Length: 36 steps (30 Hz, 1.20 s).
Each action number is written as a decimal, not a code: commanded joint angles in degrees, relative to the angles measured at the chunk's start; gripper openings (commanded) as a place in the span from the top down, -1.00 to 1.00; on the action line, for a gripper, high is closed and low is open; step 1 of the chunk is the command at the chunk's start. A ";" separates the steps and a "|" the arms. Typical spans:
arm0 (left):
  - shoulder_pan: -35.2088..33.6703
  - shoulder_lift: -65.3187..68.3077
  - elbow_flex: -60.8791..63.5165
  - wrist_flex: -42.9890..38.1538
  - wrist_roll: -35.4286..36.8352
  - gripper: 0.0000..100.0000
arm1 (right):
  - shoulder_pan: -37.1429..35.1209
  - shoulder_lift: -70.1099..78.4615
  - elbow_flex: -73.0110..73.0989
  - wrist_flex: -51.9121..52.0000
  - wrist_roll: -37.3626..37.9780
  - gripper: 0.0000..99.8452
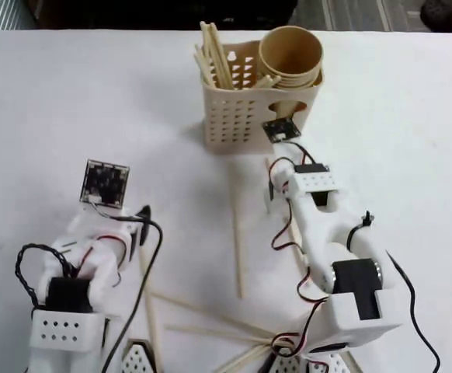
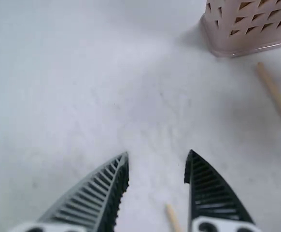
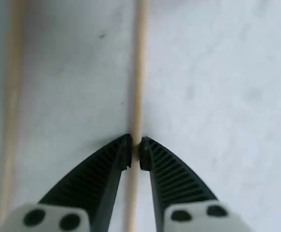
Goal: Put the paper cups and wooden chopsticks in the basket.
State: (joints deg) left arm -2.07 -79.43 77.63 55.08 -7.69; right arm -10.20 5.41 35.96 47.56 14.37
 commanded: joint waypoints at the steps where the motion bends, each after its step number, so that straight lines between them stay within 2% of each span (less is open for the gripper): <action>1: -0.40 -0.75 -0.35 -1.14 -0.53 0.61 | -2.59 -1.54 1.23 1.01 0.97 0.97; 14: -0.40 -0.75 0.62 -1.49 -0.62 0.61 | -10.51 -31.69 10.90 14.02 0.97 0.97; 25: -0.40 -0.75 0.70 -1.49 -0.62 0.61 | -10.86 -60.53 11.16 16.84 0.70 0.97; 30: -0.31 -0.75 0.70 -1.49 -0.62 0.61 | -10.86 -70.20 10.55 10.24 0.53 0.97; 36: -0.31 -0.75 0.79 -1.49 -0.62 0.61 | -10.95 -73.54 10.55 -6.29 0.97 0.97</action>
State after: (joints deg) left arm -2.07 -79.43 78.68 54.90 -7.69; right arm -20.75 -66.77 47.56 49.41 14.99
